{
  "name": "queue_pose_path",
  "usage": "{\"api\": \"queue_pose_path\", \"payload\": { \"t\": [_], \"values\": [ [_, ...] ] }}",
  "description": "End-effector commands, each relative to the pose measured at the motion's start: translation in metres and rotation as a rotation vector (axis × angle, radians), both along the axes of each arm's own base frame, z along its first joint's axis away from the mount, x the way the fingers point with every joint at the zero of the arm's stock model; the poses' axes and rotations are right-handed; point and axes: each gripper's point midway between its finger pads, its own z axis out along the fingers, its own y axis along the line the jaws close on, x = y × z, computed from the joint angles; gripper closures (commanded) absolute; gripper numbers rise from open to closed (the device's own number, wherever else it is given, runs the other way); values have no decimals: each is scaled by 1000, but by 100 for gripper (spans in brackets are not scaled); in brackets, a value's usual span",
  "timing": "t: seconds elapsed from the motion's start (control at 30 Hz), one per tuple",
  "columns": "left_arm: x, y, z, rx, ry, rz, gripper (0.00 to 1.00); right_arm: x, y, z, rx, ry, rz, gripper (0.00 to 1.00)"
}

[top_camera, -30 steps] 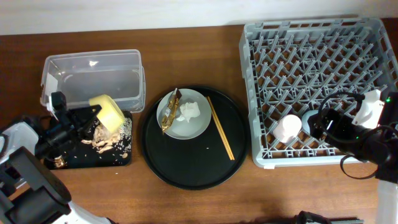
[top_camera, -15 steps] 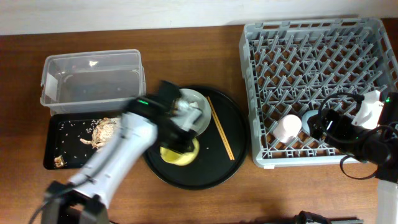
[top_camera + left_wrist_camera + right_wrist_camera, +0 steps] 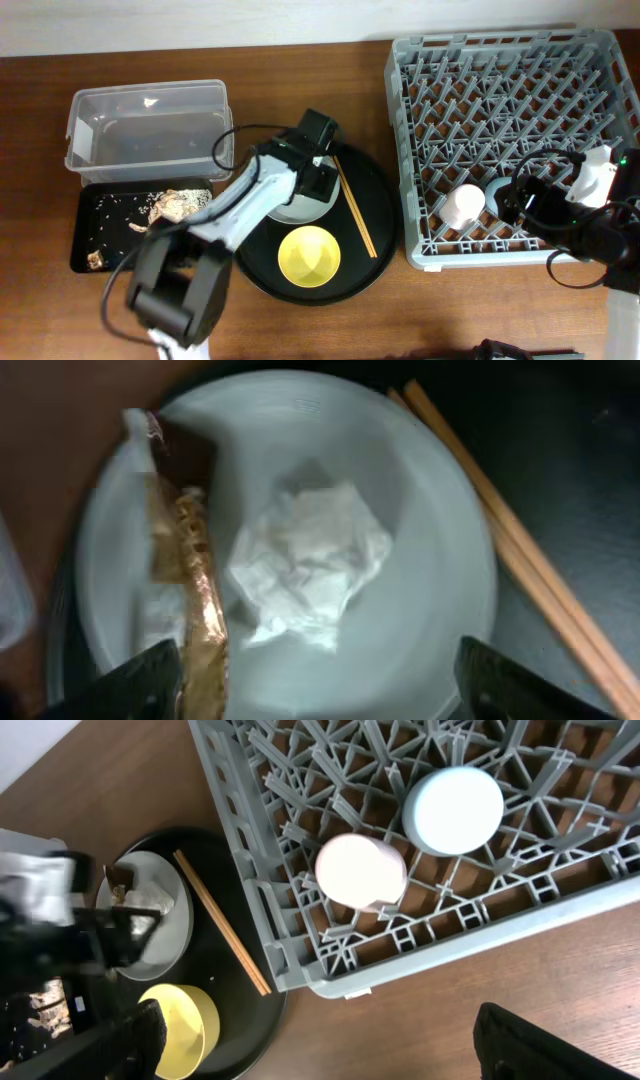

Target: Sort waste into correct bins and load items into the dishwasher rack

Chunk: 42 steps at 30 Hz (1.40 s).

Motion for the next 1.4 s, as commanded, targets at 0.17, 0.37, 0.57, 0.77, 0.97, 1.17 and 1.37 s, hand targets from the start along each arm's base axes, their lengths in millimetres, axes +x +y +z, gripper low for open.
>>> {"api": "queue_pose_path", "payload": {
  "t": [0.17, 0.37, 0.57, 0.77, 0.97, 1.17, 1.37],
  "values": [
    [25, 26, 73, 4, -9, 31, 100, 0, 0, 3, 7, -10, -5, 1],
    [99, 218, 94, 6, -150, 473, 1, -3, 2, 2, 12, 4, -5, 1],
    [47, 79, 76, -22, 11, 52, 21, -4, 2, 1, 13, 7, -5, 1],
    [18, 59, -59, 165, 212, -8, 85, -4, 2, 1, 13, 7, -5, 1],
    [42, 55, 103, 58, -29, 19, 100, -4, 2, 1, 13, 7, -5, 2],
    [64, 148, 186, 114, -292, 309, 100, -4, 2, 1, 13, 7, -5, 1],
    [83, 169, 128, -68, -86, 290, 20, -5, 2, 1, 15, 12, -5, 1]
  ]
}}
